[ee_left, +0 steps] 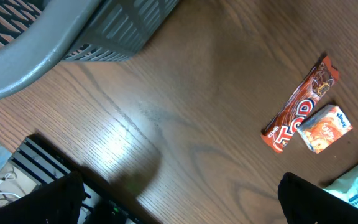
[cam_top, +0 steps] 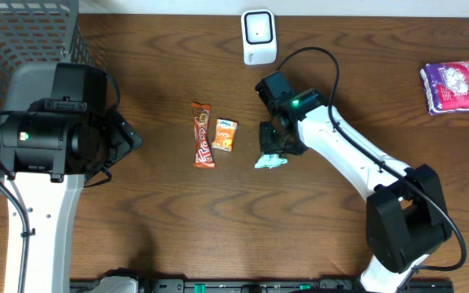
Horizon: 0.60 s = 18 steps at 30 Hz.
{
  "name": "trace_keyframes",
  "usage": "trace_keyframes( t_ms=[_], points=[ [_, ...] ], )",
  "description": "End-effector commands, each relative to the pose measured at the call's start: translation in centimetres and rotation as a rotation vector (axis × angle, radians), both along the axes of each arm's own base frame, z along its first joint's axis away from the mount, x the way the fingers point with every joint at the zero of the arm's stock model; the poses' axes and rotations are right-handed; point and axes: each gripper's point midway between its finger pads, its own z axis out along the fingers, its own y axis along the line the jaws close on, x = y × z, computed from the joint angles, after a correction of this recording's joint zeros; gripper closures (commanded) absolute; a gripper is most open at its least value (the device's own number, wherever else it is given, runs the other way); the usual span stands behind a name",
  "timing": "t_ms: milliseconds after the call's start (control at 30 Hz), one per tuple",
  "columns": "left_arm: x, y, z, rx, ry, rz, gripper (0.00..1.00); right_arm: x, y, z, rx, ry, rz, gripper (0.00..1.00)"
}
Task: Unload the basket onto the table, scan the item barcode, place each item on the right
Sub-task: 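Lift the wipes pouch off the table with the right gripper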
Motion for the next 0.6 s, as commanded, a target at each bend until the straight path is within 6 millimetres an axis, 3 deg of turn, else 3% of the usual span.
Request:
trace_keyframes(
  t_ms=[0, 233, 433, 567],
  points=[
    [-0.3, 0.4, 0.2, 0.009, -0.007, 0.018, 0.01, 0.5, -0.7, 0.7, 0.003, -0.025, -0.029, 0.53],
    [-0.3, 0.4, 0.2, 0.009, -0.007, 0.018, 0.01, 1.8, -1.0, 2.1, 0.037, -0.041, -0.057, 0.49],
    [-0.3, 0.4, 0.2, 0.009, -0.007, 0.018, 0.01, 2.8, -0.3, 2.8, 0.105, -0.060, -0.060, 0.14],
    [-0.3, 0.4, 0.2, 0.009, -0.007, 0.018, 0.01, 3.4, 0.1, 3.0, 0.118, -0.084, -0.056, 0.13]
  ],
)
